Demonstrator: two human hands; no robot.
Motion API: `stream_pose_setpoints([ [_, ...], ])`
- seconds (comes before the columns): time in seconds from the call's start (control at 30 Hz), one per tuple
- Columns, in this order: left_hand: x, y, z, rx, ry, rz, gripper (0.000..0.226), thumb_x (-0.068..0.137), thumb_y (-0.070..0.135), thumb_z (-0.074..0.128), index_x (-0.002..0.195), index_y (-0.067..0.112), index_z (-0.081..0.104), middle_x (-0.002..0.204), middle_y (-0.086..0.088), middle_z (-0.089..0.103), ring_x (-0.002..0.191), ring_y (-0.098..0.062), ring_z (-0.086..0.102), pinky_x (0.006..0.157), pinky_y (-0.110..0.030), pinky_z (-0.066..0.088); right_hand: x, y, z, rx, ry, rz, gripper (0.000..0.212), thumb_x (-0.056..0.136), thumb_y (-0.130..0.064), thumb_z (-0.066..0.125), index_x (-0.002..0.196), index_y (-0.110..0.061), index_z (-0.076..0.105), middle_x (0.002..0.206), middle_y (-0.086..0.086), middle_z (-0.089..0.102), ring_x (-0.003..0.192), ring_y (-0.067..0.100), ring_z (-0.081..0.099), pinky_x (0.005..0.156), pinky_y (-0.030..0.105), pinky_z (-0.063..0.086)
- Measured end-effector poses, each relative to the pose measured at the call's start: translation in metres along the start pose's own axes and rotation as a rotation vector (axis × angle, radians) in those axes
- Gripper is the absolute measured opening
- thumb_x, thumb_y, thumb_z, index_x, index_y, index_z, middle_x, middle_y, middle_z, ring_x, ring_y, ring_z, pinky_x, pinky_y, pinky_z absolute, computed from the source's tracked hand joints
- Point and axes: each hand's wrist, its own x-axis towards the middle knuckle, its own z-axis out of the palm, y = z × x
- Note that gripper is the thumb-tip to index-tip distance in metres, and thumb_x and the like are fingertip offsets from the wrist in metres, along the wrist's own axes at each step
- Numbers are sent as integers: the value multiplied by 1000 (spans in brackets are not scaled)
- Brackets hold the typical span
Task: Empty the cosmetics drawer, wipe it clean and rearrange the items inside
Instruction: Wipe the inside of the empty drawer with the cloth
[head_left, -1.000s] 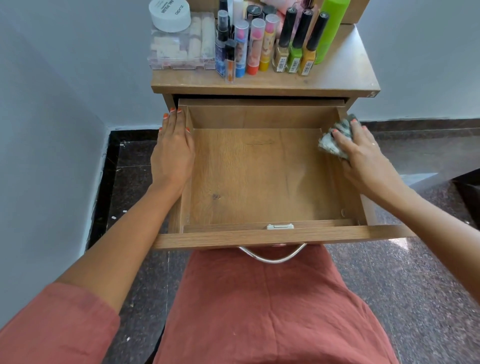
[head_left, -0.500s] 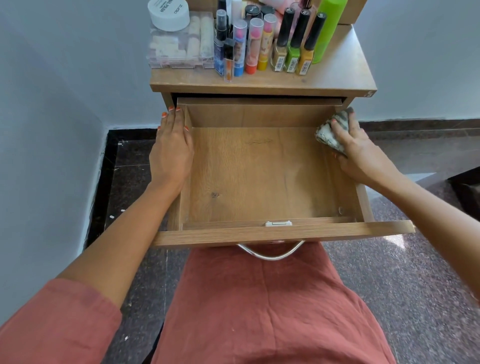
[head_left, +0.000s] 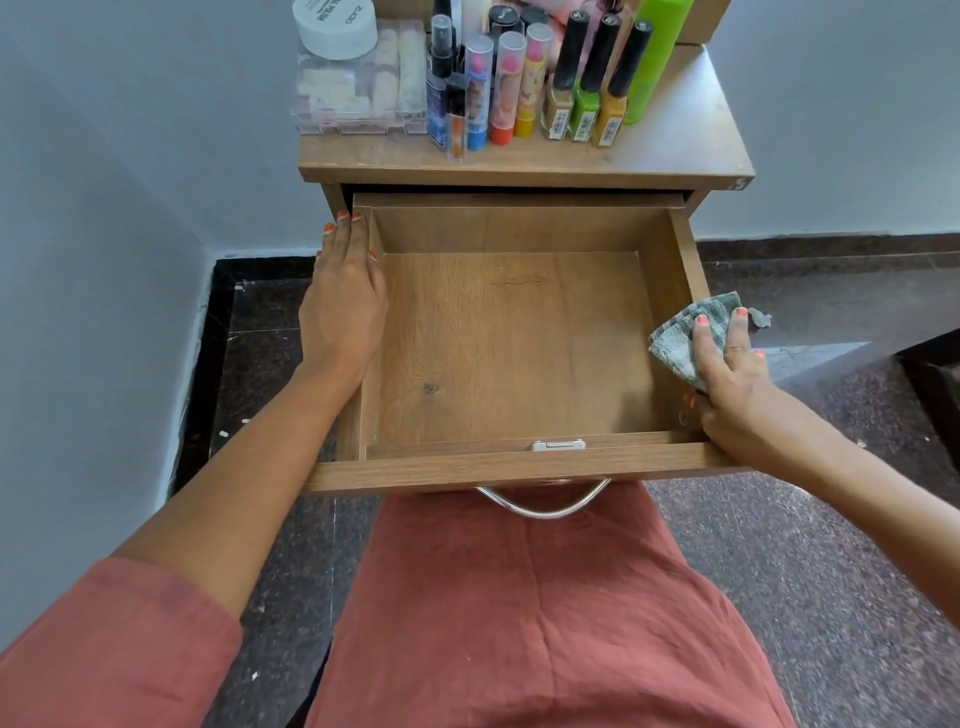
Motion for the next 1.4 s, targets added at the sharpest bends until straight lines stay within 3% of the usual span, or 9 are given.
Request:
stream_pose_setpoints([
  [0.13,1,0,0,-1,-8,-3,45,101,15,23,145,7,22,154,-10,18,144,-19,14,116,-35,19,13,-8,-4,-18,117,-29,70,92,-9,46,147,-10,1,153,22,-14,139,46,-2,114,50,10],
  [0.27,1,1,-1,-11,-9,-6,45,100,14,23,145,7,22,154,-9,18,144,-20,14,116,-35,19,46,-16,-13,-40,313,-99,70,86,2,46,146,-6,11,153,26,1,142,39,1,114,47,15],
  [0.43,1,1,-1,-29,-13,-16,45,100,14,23,145,7,22,155,-9,17,144,-19,13,117,-33,18,83,-26,-31,-13,428,-94,60,89,-3,47,144,-8,22,153,19,17,139,36,23,101,50,36],
  [0.63,2,0,-1,-22,-7,-14,45,101,14,23,145,8,21,155,-9,18,144,-18,13,116,-31,18,99,-30,-30,-38,541,-86,51,91,-12,49,138,-2,31,147,18,32,128,39,40,95,51,40],
  [0.9,2,0,-1,-5,-7,-11,45,100,15,23,145,8,21,155,-9,17,144,-18,13,116,-34,21,105,-48,-27,-202,667,-236,34,85,3,45,118,6,50,115,29,57,109,41,53,96,48,42],
  [1.1,2,1,-1,-18,-1,-13,45,100,14,24,145,8,22,154,-9,18,144,-18,14,116,-33,20,96,-105,-19,-130,550,-444,42,93,-4,41,136,-1,37,138,21,44,129,34,40,108,39,32],
  [1.4,1,1,-2,-22,-1,-12,45,100,14,27,145,8,23,154,-9,20,144,-19,14,116,-35,24,86,-198,-7,-155,448,-627,60,90,2,47,143,-7,21,149,15,27,140,28,23,115,35,19],
])
